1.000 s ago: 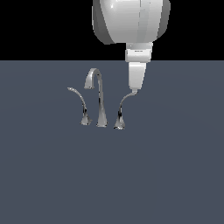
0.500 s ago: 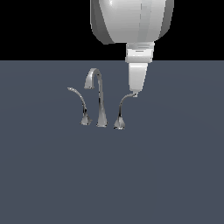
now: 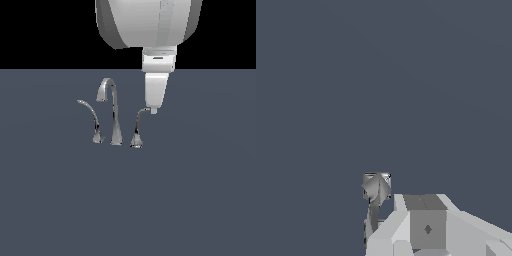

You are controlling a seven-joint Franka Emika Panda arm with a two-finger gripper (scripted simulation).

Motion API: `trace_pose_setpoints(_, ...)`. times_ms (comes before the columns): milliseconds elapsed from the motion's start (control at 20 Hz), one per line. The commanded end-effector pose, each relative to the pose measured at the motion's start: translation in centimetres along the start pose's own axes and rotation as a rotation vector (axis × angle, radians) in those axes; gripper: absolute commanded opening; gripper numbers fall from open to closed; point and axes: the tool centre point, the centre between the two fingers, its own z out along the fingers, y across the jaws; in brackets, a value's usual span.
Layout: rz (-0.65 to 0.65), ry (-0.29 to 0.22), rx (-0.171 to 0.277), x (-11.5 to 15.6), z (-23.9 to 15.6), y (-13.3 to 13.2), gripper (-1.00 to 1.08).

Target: Turn on the faucet by rotating a designated handle.

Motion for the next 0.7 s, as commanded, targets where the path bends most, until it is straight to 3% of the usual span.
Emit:
trace_pose_setpoints(0, -0.003, -0.001, 0.0, -0.6, 0.0, 0.2, -1.0)
trace_pose_setpoints(450, -0.015, -0.002, -0.006, -5.5, -0.1, 2.8, -1.0)
trace_pose_setpoints(500, -0.015, -0.002, -0.006, -5.5, -0.1, 2.8, -1.0)
trace_pose_setpoints(550, 0.024, 0.004, -0.004, -2.8, 0.0, 2.1, -1.0)
trace_pose_setpoints(650, 0.018, 0.003, -0.005, -4.0, 0.0, 1.9, -1.0)
